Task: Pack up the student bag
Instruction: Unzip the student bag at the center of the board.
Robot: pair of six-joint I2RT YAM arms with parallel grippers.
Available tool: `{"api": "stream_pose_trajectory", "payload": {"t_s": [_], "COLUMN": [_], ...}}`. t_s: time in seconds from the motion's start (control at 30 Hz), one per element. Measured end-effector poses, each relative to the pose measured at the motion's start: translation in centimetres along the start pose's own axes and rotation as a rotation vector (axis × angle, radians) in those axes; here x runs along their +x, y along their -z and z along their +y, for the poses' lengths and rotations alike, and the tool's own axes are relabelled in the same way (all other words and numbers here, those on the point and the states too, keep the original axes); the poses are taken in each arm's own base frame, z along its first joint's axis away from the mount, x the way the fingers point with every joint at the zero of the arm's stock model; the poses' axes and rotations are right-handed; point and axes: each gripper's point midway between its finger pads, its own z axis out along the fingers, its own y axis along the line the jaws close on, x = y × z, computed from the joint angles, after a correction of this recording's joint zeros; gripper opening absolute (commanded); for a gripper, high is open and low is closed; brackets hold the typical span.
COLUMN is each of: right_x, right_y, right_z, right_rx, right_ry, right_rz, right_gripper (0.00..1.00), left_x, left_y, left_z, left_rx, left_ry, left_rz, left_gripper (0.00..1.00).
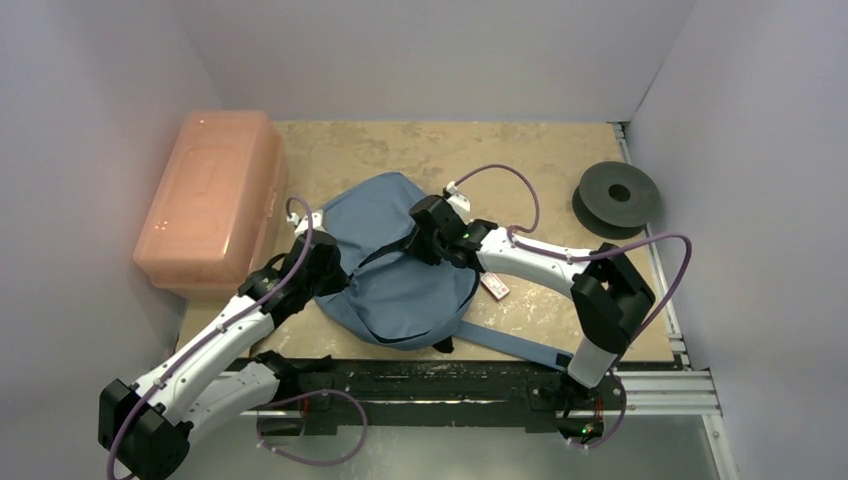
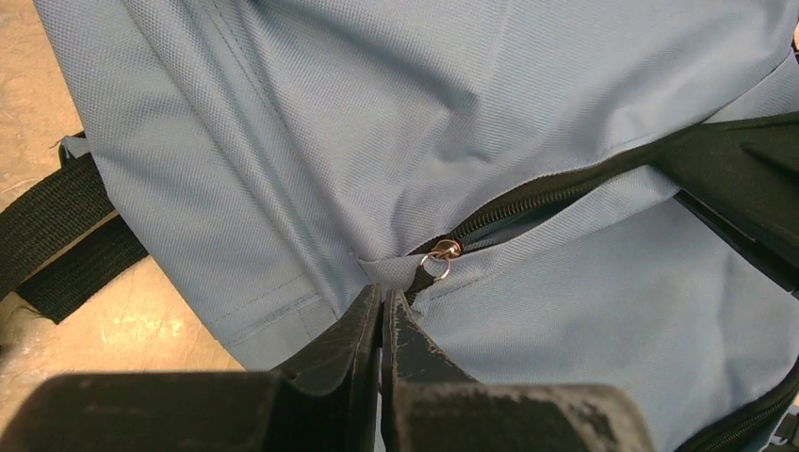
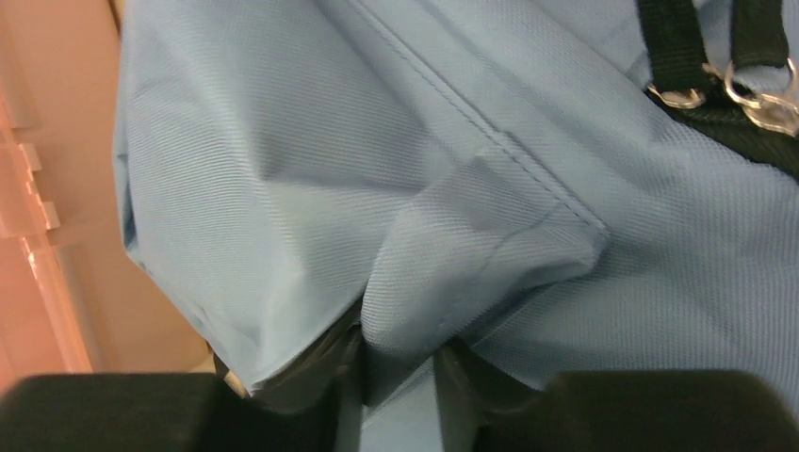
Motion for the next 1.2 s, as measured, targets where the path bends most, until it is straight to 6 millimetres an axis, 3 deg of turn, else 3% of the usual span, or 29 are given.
{"api": "stream_pose_trajectory", "payload": {"t_s": [0.07,0.23,0.27,0.4,0.53,0.67,0.8,0.93,1.1,1.2], "right_x": [0.2,0.7,0.7,0.9,1.2,1.2,1.2,1.2,1.2,1.2], "right_y": [-0.2,-0.6,-0.5,0.1,0.2,0.3,0.3,0.3,0.2,0.2], "right_z": [-0.6,-1.2,-1.2,-1.0,-0.8,-0.5,-0.3,-0.4,-0.5,-0.5], "right_rx": [0.014,-0.018,-0.037,-0.132,-0.207,-0.237,-0.257,-0.274,-0.296,-0.309], "right_ry": [-0.001,-0.004,0.001,0.058,0.136,0.185,0.206,0.209,0.204,0.202], "right_rz": [0.002,-0.004,-0.007,-0.014,-0.013,-0.008,0.002,0.011,0.015,0.018], "right_gripper": [0.09,0.00,0.00,0.00,0.00,0.00,0.00,0.00,0.00,0.00], "left_x": [0.1,0.1,0.1,0.5,1.1,-2.3,-5.8,-5.5,-3.8,-4.3], "left_y": [-0.1,0.0,0.0,0.3,1.0,1.8,0.8,-1.8,-4.6,-5.4], "left_z": [0.1,0.2,0.2,0.1,-0.7,-4.1,-8.1,-11.5,-11.8,-10.8], "left_rx": [-0.001,-0.002,-0.001,0.024,0.070,0.153,0.190,0.178,0.094,0.012], "left_ry": [0.002,0.011,0.013,-0.027,-0.113,-0.227,-0.378,-0.556,-0.674,-0.690], "left_rz": [0.002,-0.007,-0.009,0.013,0.075,0.051,0.023,0.066,0.117,0.107], "left_gripper": [0.00,0.00,0.03,0.37,0.48,0.49,0.48,0.46,0.39,0.23]}}
